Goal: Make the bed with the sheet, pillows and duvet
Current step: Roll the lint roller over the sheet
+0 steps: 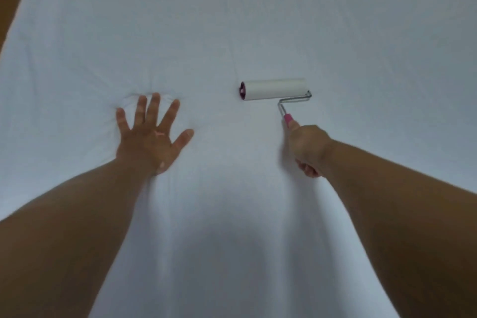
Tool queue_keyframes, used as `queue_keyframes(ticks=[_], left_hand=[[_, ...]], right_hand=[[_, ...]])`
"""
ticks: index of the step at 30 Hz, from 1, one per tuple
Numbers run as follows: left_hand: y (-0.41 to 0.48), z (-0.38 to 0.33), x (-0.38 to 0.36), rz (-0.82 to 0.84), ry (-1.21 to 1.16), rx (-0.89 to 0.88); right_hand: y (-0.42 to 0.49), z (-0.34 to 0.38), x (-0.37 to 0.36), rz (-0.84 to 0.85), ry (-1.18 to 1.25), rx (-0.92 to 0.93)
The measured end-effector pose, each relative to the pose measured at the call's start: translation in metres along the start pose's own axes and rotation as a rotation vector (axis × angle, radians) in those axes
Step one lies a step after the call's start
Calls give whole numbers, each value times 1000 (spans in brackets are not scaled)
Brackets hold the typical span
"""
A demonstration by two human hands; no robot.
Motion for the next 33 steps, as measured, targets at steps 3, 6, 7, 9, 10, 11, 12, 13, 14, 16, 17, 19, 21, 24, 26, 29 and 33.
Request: queue_keyframes(ticks=[3,6,7,9,10,11,12,13,14,16,17,19,21,24,26,29,33], left_hand=[[1,1,7,133,19,-23],[-15,0,13,204,35,-48],[-24,-1,15,210,48,-58],[-44,0,17,216,67,-73],[-53,0,18,221,69,-75],[-62,1,18,228,69,-76],[-71,1,18,237,72,-76],[-80,1,17,246,76,-75],[-89,2,16,252,81,-71],[-109,3,14,251,88,-66],[-119,4,12,252,87,-63],[-140,7,9,261,74,-55],[-160,13,4,262,72,-52],[-191,20,-1,272,64,-54],[-214,22,-4,283,54,-40],[-246,23,-6,302,65,-22],[-294,13,-6,284,20,26]], right_hand=[[-25,-36,4,33,-62,-8],[-48,-61,7,98,-224,112],[-57,-70,8,116,-268,137],[-71,-90,10,138,-314,158],[-78,-102,11,145,-325,160],[-85,-115,12,149,-328,156],[-93,-127,13,151,-324,151],[-102,-140,14,152,-317,143],[-110,-153,15,152,-313,139],[-127,-178,18,151,-320,142],[-136,-190,19,151,-324,144],[-155,-215,23,155,-330,146],[-175,-240,27,163,-334,154],[-206,-278,35,167,-351,164],[-225,-301,37,204,-472,193],[-251,-333,40,232,-540,202],[-281,-375,47,228,-500,158]])
Point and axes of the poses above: each hand's wrist, its own y-axis towards the middle knuckle, its own x-axis out of the back of the hand, z = x × y, the point moved 4 cm from there along y, towards the middle knuckle, and after that the axes turned 13 degrees about y, right-handed, at the moved point
